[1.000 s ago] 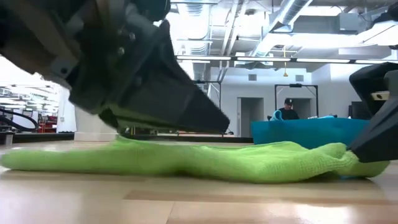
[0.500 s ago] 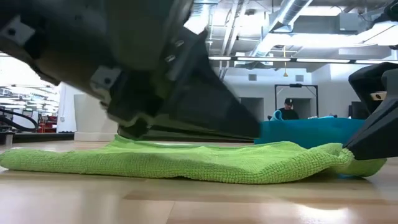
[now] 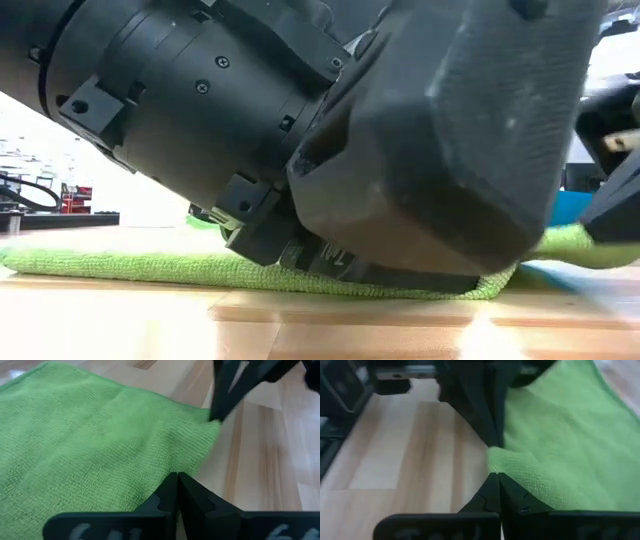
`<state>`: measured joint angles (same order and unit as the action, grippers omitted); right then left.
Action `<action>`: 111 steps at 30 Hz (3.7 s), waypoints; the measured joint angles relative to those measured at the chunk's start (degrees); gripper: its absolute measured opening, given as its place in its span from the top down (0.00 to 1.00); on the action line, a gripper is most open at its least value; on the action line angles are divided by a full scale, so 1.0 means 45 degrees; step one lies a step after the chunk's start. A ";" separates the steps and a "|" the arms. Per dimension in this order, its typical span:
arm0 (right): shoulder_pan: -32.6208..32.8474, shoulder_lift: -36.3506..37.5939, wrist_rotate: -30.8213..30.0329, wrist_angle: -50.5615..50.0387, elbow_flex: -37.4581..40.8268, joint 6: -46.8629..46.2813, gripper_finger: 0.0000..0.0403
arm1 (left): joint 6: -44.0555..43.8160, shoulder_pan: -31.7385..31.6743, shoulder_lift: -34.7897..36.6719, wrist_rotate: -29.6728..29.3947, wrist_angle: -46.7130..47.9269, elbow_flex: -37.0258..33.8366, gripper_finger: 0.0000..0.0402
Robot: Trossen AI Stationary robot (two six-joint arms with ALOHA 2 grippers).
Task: Fold microfiber towels
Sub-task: Fold the green microfiber cloth
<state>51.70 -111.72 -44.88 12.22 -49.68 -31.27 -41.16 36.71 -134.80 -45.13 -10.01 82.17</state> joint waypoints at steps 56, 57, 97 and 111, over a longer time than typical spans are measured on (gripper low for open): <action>-0.4028 -0.0010 0.5863 0.2425 -0.1796 0.5811 0.96 | -0.2823 0.1498 0.3240 -0.0555 0.5326 -0.2960 0.98; -0.4102 -0.0012 0.6010 0.2415 -0.1876 0.5976 0.96 | -0.2823 0.1469 0.3240 -0.0558 0.5258 -0.2995 0.98; -0.5440 -0.3201 0.8535 0.2831 -0.4442 0.6952 0.95 | -0.0830 0.0986 0.3457 -0.0011 0.6030 -0.3132 0.98; -0.5868 -0.3191 0.8558 0.2619 -0.4447 0.6843 0.93 | -0.0613 0.1474 0.5512 0.0149 0.6704 -0.3128 0.98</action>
<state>25.30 -126.08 -6.37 24.01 -69.69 -0.48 -43.92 43.34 -110.00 -44.46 20.16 68.10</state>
